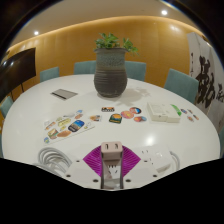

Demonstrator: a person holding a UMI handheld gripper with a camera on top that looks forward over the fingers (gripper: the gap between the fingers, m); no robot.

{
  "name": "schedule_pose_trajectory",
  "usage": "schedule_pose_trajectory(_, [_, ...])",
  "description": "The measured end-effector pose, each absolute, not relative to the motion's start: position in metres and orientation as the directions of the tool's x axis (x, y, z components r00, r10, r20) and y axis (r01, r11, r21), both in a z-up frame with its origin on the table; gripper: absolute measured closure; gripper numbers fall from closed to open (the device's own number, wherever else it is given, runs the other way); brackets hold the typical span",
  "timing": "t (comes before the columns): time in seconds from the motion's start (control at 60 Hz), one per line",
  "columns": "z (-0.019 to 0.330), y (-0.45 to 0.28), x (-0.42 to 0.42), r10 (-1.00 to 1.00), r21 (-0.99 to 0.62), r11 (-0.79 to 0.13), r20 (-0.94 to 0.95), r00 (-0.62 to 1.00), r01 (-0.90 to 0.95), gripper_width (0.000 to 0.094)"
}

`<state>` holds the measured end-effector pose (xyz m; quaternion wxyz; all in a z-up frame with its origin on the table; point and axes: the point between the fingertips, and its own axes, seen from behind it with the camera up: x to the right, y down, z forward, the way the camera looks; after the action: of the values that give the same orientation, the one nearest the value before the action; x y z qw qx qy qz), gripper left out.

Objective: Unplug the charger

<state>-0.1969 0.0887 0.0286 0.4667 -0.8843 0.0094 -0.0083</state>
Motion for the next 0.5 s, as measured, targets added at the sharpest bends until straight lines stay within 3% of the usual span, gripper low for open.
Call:
schedule_pose_trajectory(0.083, [0.033, 0.088, -0.196, -0.036, -0.825, -0.565, -0.003, 0.999, -0.023, 0.0716])
schedule_pose_trajectory(0.117, [0.070, 0.096, -0.196, -0.035, -0.880, -0.474, -0.002, 0.999, -0.018, 0.0733])
schedule_pose_trajectory(0.217, [0.223, 0.110, -0.211, 0.027, -0.982, -0.177, 0.057, 0.998, 0.061, 0.0735])
schedule_pose_trajectory(0.333, [0.343, 0.105, -0.181, 0.029, -0.999, -0.024, -0.040, 0.999, -0.040, 0.0734])
schedule_pose_trajectory(0.417, [0.348, 0.102, -0.121, -0.029, -1.000, -0.018, -0.016, 0.999, -0.017, 0.0729])
schedule_pose_trajectory(0.467, [0.322, 0.102, -0.081, -0.064, -0.997, -0.075, 0.014, 0.998, 0.009, 0.0724])
schedule_pose_trajectory(0.483, [0.293, 0.099, -0.064, -0.071, -0.995, -0.101, 0.031, 0.997, 0.024, 0.0723])
schedule_pose_trajectory(0.5, [0.294, 0.106, -0.054, -0.085, -0.989, -0.142, 0.038, 0.996, 0.025, 0.0722])
